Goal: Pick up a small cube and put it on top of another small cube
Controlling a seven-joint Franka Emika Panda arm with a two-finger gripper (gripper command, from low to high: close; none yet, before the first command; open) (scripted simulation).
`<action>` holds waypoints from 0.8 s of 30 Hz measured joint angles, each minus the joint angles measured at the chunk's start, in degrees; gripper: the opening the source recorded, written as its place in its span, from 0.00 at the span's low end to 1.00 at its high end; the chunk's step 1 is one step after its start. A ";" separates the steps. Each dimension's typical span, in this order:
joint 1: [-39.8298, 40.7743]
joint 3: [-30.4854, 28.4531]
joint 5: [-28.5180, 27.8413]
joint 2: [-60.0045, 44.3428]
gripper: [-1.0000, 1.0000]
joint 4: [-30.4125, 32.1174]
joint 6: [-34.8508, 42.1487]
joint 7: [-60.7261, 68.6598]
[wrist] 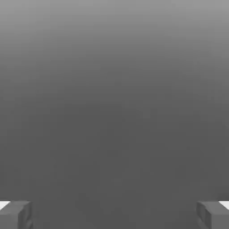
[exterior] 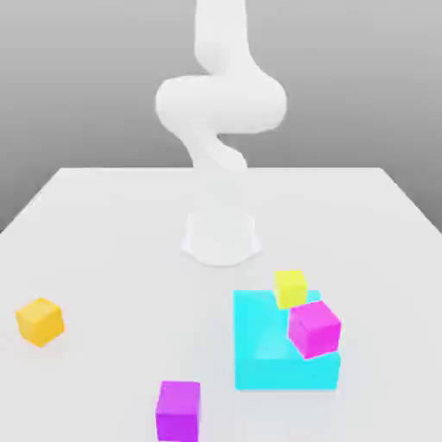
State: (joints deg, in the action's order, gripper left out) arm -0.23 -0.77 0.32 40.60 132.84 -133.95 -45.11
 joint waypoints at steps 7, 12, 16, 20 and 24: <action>-0.43 -2.04 1.13 -14.90 0.50 3.00 -6.17 2.21; -0.45 -3.20 2.02 -25.29 0.50 5.09 -10.47 3.84; -0.24 -3.88 2.68 -33.60 0.50 6.76 -13.91 5.10; 0.43 -4.31 3.06 -41.90 0.50 8.43 -17.34 6.16; 1.00 -4.60 2.81 -50.16 0.50 10.11 -20.80 6.76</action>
State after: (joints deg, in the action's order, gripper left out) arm 0.77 -5.37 3.13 -9.55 142.95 -154.75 -38.35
